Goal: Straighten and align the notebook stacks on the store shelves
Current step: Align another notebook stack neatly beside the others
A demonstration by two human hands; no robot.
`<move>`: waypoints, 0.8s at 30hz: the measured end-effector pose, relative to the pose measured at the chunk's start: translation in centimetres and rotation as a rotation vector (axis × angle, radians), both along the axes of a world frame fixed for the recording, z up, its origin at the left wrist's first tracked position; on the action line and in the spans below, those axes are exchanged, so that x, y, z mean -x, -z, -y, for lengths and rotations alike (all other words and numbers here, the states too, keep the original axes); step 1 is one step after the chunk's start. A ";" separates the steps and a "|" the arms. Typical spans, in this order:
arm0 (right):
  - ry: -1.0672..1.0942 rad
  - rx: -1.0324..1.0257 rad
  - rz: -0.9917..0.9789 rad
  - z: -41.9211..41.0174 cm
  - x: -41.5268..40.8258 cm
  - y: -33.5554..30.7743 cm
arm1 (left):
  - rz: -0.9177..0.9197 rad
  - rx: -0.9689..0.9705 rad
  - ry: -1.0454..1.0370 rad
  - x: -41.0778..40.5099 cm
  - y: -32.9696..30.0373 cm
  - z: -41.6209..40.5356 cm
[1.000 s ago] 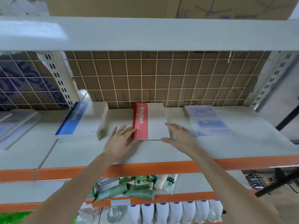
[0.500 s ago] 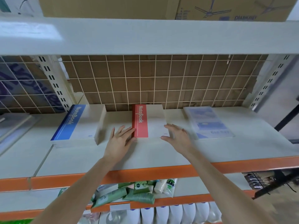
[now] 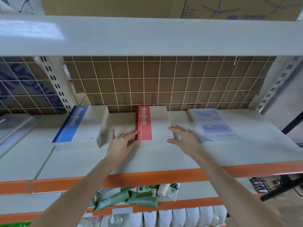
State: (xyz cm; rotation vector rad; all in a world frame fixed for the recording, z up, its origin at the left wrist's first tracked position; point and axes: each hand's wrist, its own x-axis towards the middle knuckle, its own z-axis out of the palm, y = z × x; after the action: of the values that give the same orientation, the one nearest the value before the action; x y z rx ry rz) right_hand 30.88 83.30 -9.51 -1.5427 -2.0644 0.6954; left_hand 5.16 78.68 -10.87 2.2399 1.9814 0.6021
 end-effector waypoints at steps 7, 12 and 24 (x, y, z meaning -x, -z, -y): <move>-0.012 0.002 0.041 -0.3 -0.3 -0.3 | -0.045 0.051 -0.032 -0.4 -0.4 0.1; -0.030 0.000 0.149 0.0 -0.3 -0.6 | -0.130 0.126 -0.061 -1.0 -1.1 0.4; -0.356 -0.170 0.240 2.6 10.2 -2.8 | -0.072 0.011 -0.270 4.9 -0.9 9.6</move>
State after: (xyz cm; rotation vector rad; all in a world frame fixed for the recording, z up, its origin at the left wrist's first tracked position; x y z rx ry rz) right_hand 20.72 80.71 -6.76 -1.2260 -2.5415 0.4555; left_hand 0.23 69.05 -9.93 2.0295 2.3382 0.5386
